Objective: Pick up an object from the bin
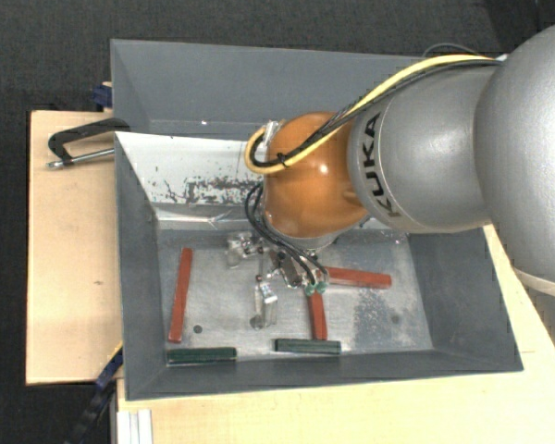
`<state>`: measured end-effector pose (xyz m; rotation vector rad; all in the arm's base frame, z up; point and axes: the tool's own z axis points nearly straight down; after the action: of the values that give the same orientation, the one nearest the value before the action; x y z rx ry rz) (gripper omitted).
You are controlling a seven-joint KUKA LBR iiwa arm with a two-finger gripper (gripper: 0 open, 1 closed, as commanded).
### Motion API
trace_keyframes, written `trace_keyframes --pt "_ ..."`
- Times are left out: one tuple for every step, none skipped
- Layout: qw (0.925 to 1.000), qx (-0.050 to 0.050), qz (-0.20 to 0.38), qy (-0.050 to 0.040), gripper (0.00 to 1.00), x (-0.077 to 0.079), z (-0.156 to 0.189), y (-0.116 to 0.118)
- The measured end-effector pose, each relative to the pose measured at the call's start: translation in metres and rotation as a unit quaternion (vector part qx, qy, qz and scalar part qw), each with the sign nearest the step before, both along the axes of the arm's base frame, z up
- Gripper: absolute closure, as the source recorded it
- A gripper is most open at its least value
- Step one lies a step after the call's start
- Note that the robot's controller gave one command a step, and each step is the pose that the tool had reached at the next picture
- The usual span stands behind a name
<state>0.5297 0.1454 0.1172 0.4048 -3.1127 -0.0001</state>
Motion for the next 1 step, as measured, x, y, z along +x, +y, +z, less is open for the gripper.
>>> trace_keyframes --pt "0.9994 0.001 0.035 -0.0016 0.0 -0.0015 -0.0021 0.0013"
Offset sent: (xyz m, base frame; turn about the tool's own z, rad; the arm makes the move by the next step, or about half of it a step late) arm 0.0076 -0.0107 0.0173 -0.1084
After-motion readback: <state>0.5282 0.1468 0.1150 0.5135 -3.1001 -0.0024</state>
